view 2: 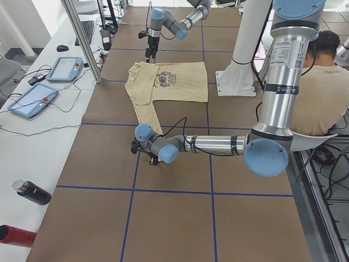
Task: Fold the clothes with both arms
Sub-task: 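Grasp the sleeve cuff with the left gripper while the right arm withdraws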
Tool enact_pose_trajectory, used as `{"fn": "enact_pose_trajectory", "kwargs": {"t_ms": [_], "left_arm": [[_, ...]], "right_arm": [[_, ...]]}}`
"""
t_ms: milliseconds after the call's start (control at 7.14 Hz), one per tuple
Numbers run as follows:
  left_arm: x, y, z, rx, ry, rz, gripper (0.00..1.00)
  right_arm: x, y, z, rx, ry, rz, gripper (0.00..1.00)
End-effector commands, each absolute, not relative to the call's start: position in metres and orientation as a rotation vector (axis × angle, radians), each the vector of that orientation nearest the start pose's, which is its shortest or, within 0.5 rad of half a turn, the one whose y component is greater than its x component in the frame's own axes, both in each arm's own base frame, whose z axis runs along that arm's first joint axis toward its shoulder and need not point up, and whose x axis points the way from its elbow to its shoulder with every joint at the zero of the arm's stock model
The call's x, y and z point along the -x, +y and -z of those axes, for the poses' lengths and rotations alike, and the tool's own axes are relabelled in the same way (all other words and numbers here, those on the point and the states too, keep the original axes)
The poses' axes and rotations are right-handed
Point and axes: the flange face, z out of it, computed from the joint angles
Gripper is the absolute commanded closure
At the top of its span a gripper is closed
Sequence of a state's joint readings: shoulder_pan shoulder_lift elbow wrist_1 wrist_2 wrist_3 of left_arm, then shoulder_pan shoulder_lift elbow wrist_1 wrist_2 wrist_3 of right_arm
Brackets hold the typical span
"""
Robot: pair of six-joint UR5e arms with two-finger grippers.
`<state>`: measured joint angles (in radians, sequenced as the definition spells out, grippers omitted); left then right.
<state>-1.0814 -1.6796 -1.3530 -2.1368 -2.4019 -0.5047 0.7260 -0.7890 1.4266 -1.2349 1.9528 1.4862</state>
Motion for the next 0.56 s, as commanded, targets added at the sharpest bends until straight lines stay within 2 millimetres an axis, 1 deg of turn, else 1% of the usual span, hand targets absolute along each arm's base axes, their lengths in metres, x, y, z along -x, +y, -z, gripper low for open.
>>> {"fn": "enact_pose_trajectory", "kwargs": {"t_ms": [0, 140, 280, 420], "left_arm": [[-0.2082, -0.5181, -0.6438, 0.011, 0.923, -0.176, 0.46], [-0.2082, -0.5181, -0.6438, 0.012, 0.923, -0.174, 0.51], [-0.2082, -0.518, -0.6446, 0.013, 0.922, -0.174, 0.73], [-0.2081, -0.5181, -0.6447, 0.012, 0.921, -0.175, 0.92]], "right_arm": [[0.4959, -0.5671, -0.1998, -0.056, -1.028, -0.399, 0.01], [0.496, -0.5669, -0.1984, -0.056, -1.031, -0.397, 0.01], [0.4971, -0.5665, -0.1991, -0.055, -1.03, -0.396, 0.01], [0.4968, -0.5663, -0.1985, -0.057, -1.031, -0.397, 0.01]]}}
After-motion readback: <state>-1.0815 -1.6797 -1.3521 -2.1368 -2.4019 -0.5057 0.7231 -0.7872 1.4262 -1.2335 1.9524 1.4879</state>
